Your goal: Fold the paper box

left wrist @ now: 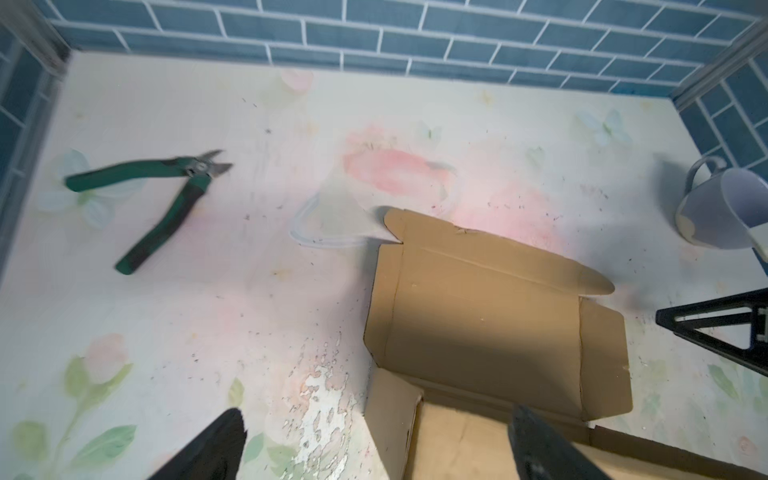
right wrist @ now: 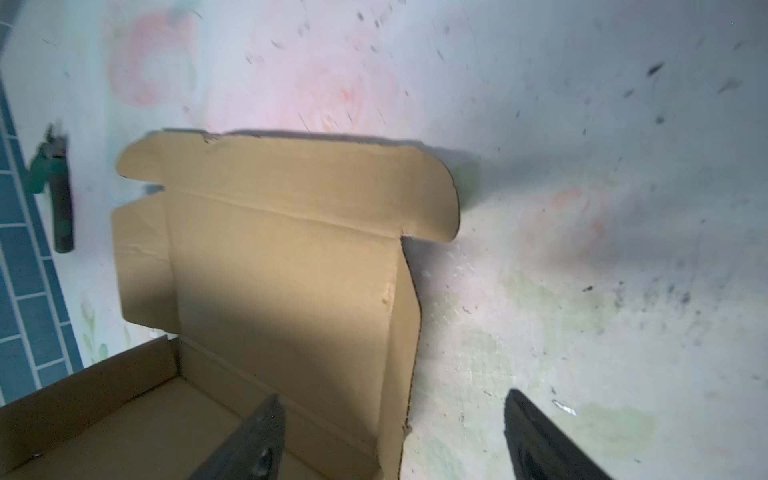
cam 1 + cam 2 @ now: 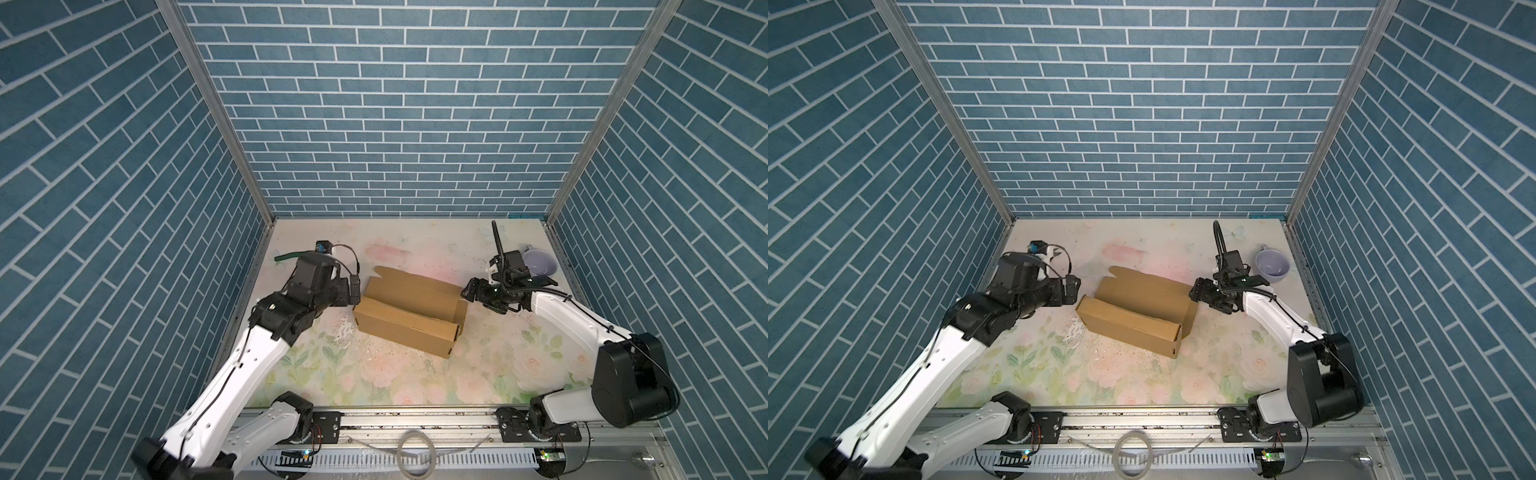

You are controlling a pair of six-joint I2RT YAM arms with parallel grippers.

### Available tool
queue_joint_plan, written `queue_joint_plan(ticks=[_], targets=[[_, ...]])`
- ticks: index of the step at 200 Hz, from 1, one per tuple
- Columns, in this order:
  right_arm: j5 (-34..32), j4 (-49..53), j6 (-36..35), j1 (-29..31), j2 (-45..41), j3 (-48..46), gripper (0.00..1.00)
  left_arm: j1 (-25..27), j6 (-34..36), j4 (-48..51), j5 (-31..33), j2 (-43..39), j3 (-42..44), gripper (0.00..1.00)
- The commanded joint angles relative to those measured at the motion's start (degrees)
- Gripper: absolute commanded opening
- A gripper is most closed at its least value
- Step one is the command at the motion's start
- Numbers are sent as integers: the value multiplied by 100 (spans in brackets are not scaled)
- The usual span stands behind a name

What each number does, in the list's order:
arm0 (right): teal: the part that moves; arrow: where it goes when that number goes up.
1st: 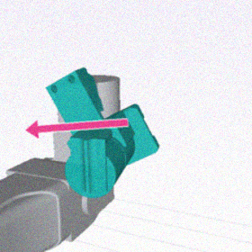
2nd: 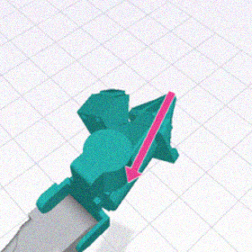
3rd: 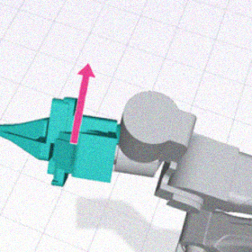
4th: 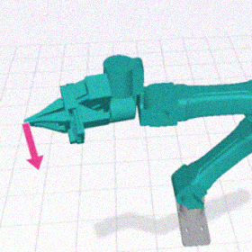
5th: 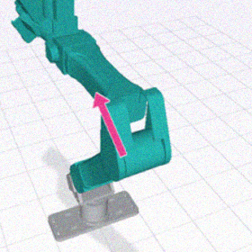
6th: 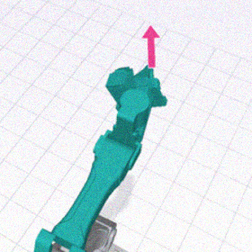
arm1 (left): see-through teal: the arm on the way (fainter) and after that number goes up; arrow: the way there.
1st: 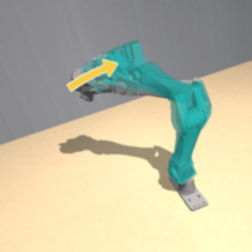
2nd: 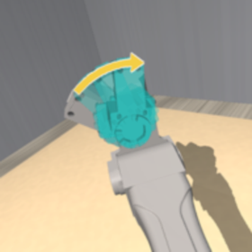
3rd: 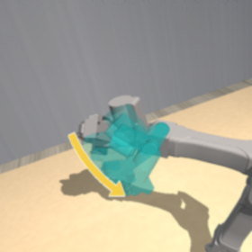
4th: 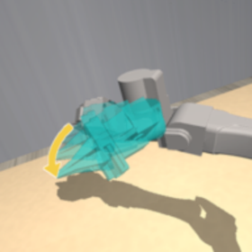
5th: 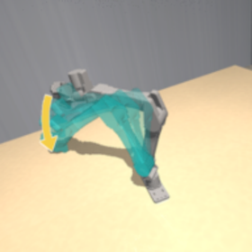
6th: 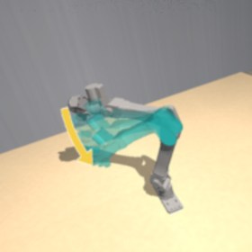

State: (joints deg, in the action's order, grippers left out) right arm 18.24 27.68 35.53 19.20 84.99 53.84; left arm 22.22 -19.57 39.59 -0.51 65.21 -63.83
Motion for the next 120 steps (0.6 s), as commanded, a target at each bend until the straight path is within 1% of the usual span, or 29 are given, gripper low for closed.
queue_joint_plan(ticks=[1,17,37,55,65,78,101,120], targets=[[401,158,112,-4,405,406,77,-398,460,-310,-1131,903,-243,100],[619,18,158,-4,808,509,68,-487,637,-432,-1245,1485,-399,100],[877,-438,301,0,1172,547,52,-538,689,-516,-1373,1890,-521,100],[947,-963,339,3,1342,588,31,-533,620,-677,-1566,1969,-499,100],[918,-1186,283,5,1365,592,20,-535,606,-754,-1551,1926,-452,100],[829,-1500,204,5,1367,561,0,-548,635,-805,-1468,1875,-419,100],[540,-2160,-29,5,1251,522,0,-663,688,-975,-1333,1718,-367,100],[132,-2861,-539,5,1002,553,0,-918,771,-1399,-1164,1389,-228,100]])
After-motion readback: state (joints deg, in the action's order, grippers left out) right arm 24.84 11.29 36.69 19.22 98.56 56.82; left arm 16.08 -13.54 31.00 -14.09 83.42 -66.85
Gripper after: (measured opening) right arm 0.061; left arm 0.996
